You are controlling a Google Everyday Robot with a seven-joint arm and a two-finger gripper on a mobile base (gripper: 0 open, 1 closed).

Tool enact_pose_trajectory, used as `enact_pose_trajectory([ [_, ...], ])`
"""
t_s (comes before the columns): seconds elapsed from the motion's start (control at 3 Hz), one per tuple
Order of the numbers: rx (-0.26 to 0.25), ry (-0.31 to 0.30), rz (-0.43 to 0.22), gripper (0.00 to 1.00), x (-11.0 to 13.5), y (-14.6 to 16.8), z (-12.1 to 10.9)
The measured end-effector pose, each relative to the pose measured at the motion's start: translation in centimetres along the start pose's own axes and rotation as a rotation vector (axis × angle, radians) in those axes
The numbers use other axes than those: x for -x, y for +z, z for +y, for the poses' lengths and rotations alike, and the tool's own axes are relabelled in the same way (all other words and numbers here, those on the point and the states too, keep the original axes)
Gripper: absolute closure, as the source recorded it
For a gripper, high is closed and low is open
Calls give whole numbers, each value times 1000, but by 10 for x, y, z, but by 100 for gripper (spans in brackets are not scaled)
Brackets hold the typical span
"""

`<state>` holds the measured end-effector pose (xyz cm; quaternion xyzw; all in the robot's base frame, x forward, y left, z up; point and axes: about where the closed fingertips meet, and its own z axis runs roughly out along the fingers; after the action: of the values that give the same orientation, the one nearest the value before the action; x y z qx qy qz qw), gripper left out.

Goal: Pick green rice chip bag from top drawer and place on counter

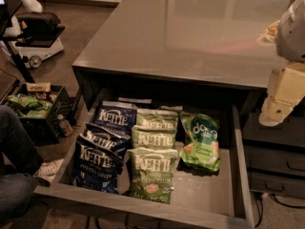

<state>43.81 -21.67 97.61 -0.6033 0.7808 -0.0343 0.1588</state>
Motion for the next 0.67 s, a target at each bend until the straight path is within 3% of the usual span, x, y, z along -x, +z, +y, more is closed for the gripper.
enact_pose_trajectory([
  [0.67, -6, -1, 31, 0, 2, 19, 4],
])
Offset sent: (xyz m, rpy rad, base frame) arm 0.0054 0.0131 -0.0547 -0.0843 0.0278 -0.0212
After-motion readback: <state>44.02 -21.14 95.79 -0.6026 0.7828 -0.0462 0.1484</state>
